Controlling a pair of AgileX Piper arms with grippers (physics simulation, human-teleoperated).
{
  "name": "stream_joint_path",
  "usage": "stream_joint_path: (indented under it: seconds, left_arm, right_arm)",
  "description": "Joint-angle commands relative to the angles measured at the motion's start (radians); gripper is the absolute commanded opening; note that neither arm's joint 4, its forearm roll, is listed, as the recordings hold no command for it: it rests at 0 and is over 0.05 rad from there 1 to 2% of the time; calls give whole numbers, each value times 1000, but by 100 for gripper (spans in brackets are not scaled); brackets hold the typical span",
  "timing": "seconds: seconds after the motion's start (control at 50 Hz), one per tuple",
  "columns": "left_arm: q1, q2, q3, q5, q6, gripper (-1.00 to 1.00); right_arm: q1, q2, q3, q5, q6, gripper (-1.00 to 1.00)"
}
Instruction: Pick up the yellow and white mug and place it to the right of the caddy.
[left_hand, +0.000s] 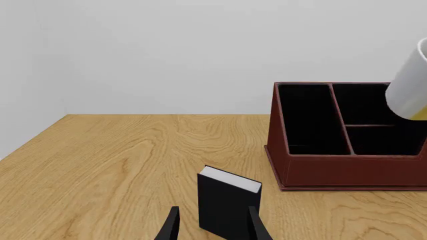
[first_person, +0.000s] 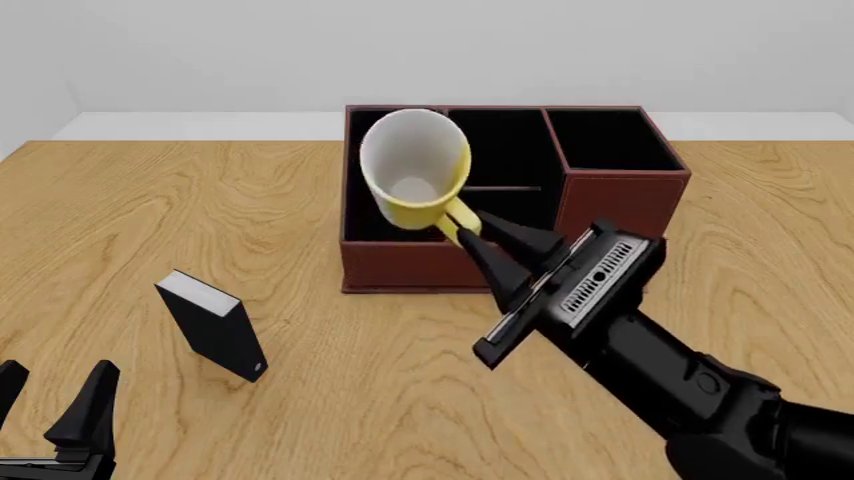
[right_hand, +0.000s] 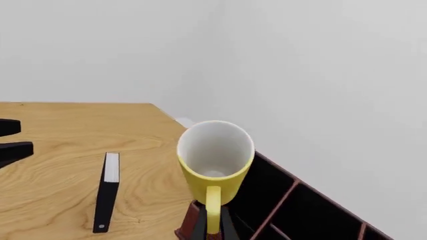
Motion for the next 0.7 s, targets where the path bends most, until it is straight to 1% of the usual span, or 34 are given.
stream_joint_path:
  seconds: [0.02,0.3,0.42,0.7]
  left_arm:
    - [0,0,0,0,0,100]
    - [0,0,0,0,0,100]
    - [0,0,0,0,0,100]
    - [0,0,0,0,0,100]
  right_arm:
    - [-32,-59,-14,40,2,-100]
    - [-73,-121,-6,74,1,-100]
    - [-99,-164,-3,103,18,-100]
    - [-135,-220,3,140,9,-100]
